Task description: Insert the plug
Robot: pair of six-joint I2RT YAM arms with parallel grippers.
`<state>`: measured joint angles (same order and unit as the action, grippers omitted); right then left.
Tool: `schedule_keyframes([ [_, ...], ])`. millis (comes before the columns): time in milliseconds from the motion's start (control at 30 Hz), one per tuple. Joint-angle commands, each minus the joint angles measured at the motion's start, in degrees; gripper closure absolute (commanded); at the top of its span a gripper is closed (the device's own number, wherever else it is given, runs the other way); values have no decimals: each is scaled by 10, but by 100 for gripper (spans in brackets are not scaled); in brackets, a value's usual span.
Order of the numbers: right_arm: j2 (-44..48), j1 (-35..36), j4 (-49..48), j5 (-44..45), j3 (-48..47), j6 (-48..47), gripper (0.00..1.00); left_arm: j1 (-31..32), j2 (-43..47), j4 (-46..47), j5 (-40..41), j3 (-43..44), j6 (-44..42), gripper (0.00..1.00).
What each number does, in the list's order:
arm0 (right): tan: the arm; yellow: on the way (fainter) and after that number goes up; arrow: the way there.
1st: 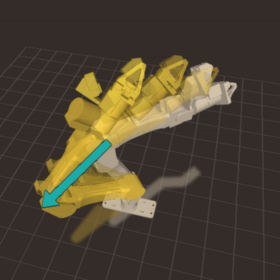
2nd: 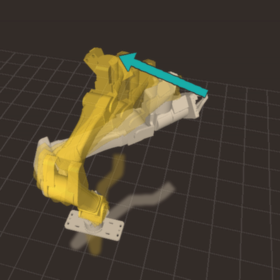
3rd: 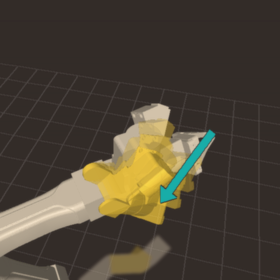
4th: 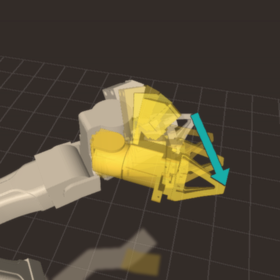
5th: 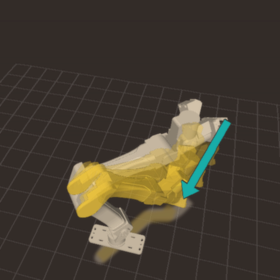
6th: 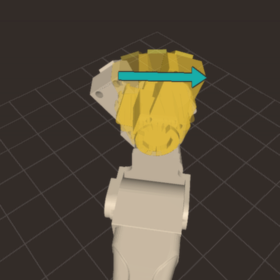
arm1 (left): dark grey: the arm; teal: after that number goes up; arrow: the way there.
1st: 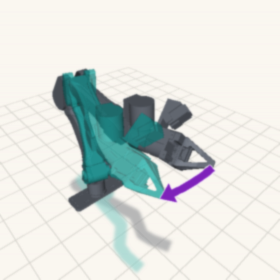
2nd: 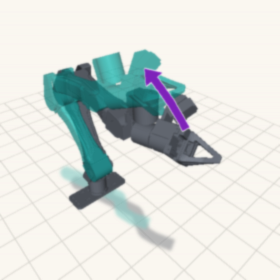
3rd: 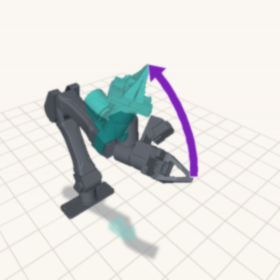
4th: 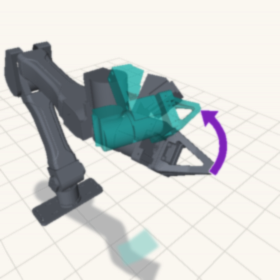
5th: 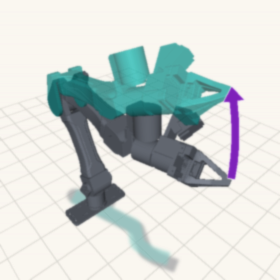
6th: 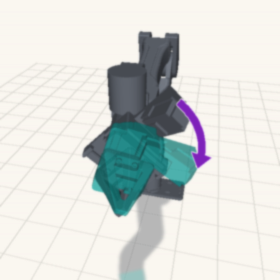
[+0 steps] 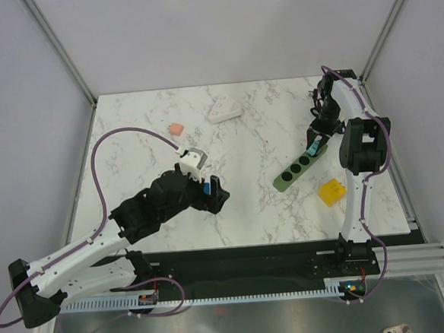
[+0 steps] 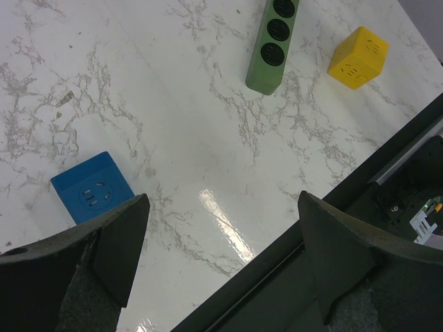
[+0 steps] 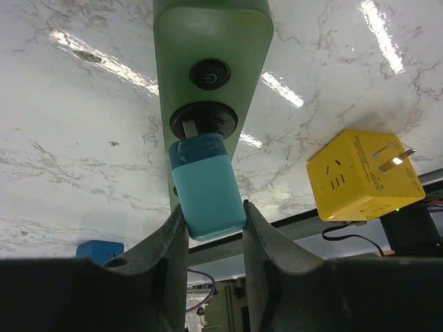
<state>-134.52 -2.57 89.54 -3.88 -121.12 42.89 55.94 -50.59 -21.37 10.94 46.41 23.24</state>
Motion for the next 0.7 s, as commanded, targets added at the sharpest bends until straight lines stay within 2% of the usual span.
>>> schedule_keyframes([
  [0, -113, -15, -206, 143, 40, 28, 100, -1, 9, 10, 12, -4, 19, 5],
  [200, -122, -14, -222, 151, 23, 35, 100, -1, 8, 7, 10, -2, 19, 5],
  [467, -101, -11, -310, 146, 44, 37, 100, -1, 4, 2, 10, -1, 18, 5],
  [667, -109, -18, -314, 103, 33, 48, 100, -1, -6, -1, 4, -3, 26, 5],
])
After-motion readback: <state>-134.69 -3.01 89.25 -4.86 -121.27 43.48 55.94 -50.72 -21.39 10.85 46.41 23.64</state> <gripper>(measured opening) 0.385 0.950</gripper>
